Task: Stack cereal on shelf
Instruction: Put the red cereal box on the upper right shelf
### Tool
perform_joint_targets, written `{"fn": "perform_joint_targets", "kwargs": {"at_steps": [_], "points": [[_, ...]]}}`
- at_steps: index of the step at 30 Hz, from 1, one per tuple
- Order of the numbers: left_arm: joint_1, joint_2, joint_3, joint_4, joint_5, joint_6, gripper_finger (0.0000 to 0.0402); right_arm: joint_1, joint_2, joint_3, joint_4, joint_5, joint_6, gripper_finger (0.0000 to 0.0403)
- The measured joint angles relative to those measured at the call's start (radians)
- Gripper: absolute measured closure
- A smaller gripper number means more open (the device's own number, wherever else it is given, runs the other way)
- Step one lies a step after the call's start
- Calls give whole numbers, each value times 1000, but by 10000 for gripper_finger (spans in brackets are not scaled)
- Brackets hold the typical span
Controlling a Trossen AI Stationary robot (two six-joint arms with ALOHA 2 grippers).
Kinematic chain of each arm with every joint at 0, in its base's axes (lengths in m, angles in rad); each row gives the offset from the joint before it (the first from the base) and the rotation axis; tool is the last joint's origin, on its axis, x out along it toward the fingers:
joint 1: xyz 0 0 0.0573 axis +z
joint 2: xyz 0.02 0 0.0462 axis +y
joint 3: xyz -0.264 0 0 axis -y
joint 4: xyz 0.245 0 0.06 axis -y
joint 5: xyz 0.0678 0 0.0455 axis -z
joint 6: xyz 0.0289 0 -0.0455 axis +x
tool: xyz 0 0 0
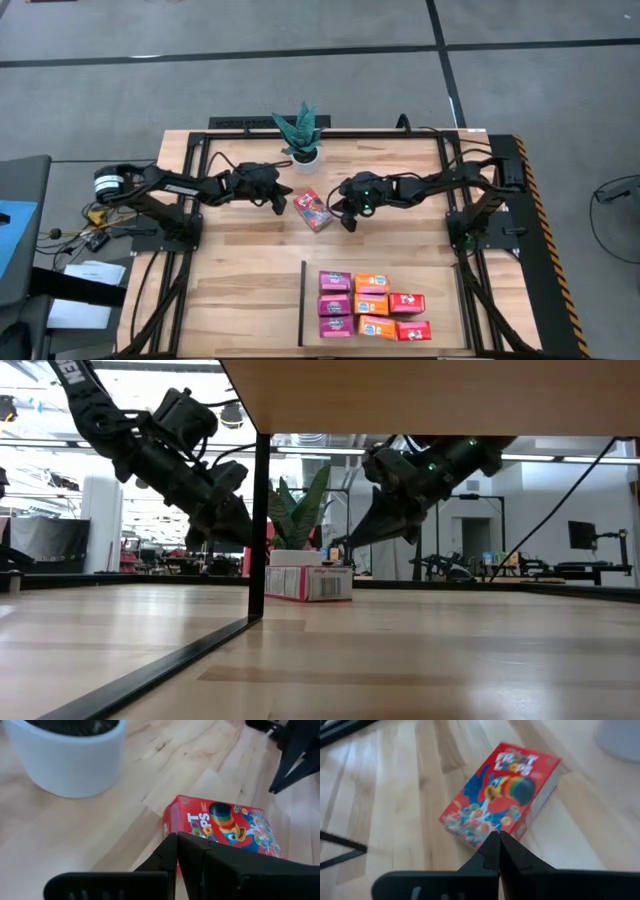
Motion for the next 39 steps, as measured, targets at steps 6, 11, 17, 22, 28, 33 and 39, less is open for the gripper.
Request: {"fn": "perform_joint_targets", "kwargs": {"at_steps": [6,11,17,22,28,33,39], "points": [[-1,43,0,28,2,-18,401,7,36,-5,69,-1,-3,388],[-1,43,0,28,2,-18,401,23,109,-6,133,-1,25,394],[-1,43,0,15,2,-19,401,33,128,-3,135,-3,46,377],[-1,43,0,-16,3,-20,401,32,127,-3,96,20,5,389],[-1,43,0,-55,7,-26,401,32,124,-39,91,58,-5,387],[-1,43,0,-45,17,-43,401,11,122,-96,129,71,54,375],[-1,43,0,-35,16,-54,401,12,128,-102,129,72,51,388]]}}
